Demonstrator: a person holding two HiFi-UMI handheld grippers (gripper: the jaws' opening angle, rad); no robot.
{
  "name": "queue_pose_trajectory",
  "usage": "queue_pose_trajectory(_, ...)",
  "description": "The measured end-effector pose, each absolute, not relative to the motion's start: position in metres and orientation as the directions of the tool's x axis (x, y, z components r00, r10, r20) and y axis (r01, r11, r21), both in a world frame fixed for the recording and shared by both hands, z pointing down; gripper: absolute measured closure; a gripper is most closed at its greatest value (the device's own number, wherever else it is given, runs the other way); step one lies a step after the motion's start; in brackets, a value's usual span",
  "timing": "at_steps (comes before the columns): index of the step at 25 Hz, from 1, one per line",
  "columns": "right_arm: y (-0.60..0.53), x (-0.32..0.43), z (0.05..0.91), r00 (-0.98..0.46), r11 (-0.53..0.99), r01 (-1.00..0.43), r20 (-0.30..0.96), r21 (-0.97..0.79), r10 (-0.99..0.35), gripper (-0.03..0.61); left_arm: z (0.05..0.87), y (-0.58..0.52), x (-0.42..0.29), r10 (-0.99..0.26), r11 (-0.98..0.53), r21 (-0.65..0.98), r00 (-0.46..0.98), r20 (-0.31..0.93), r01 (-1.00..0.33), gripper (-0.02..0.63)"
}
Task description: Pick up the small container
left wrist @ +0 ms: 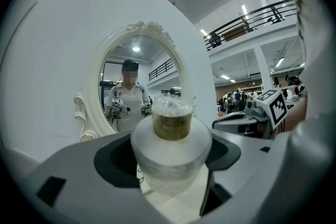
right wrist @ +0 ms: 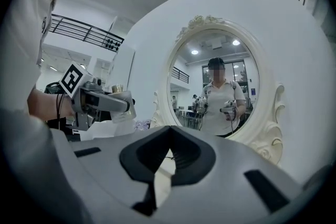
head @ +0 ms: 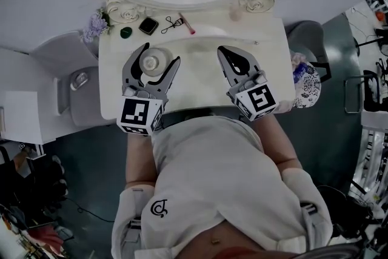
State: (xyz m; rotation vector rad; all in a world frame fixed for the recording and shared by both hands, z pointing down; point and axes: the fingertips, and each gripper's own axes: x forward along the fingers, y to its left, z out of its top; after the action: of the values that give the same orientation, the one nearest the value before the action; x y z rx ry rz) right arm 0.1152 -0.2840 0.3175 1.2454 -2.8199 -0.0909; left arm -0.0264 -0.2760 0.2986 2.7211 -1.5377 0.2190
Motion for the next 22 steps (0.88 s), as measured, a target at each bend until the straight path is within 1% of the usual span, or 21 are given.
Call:
queue_pose_trajectory(9, -0.284, 0.122, 0.319, -0.654, 0.654, -0.754, 0.023, 0.055, -0.756, 0.574, 0.301, -0.276, -0.022, -0.847, -0.525, -0.059, 0.514, 0.132, -0.849, 0.264)
queue_pose_trajectory(22, -0.277, 0.125, 0.320, -0.670, 0.670, -0.739, 0.023, 0.069, -0.742, 0.574, 0.304, -0.274, -0.015, -0.855, -0.510, -0.049, 0.501, 0.132, -0.859, 0.264)
